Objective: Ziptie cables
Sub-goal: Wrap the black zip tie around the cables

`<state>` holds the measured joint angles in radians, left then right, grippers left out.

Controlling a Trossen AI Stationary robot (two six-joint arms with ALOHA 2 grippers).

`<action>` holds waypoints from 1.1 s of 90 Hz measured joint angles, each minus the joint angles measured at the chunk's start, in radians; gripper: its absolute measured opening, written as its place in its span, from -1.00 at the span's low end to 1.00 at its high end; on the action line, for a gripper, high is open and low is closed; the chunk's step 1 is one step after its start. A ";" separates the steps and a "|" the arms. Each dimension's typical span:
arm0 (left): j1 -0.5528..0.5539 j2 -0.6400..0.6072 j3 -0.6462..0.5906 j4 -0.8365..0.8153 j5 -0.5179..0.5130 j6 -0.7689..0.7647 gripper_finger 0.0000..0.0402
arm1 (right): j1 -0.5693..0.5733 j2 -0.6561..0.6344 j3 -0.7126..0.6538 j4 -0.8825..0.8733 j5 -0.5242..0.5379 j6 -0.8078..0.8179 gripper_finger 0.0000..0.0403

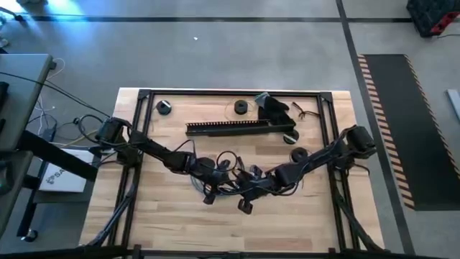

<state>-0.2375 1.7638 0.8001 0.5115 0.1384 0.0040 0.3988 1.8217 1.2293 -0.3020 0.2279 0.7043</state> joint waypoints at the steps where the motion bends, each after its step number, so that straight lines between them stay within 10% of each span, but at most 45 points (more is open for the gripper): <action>1: 0.000 0.000 0.000 0.000 -0.001 0.000 -0.56 | 0.000 0.000 0.000 0.000 0.000 0.000 -1.00; 53: 0.003 0.008 0.000 -0.031 -0.015 0.039 -0.98 | 0.010 0.000 0.000 -0.019 -0.002 0.091 -1.00; 99: 0.054 -0.002 0.001 -0.065 0.064 0.084 -1.00 | 0.345 0.002 0.000 -0.262 -0.029 0.749 -1.00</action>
<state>-0.1833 1.7622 0.8009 0.4460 0.2020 0.0884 0.7438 1.8242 1.2293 -0.5645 0.1994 1.4532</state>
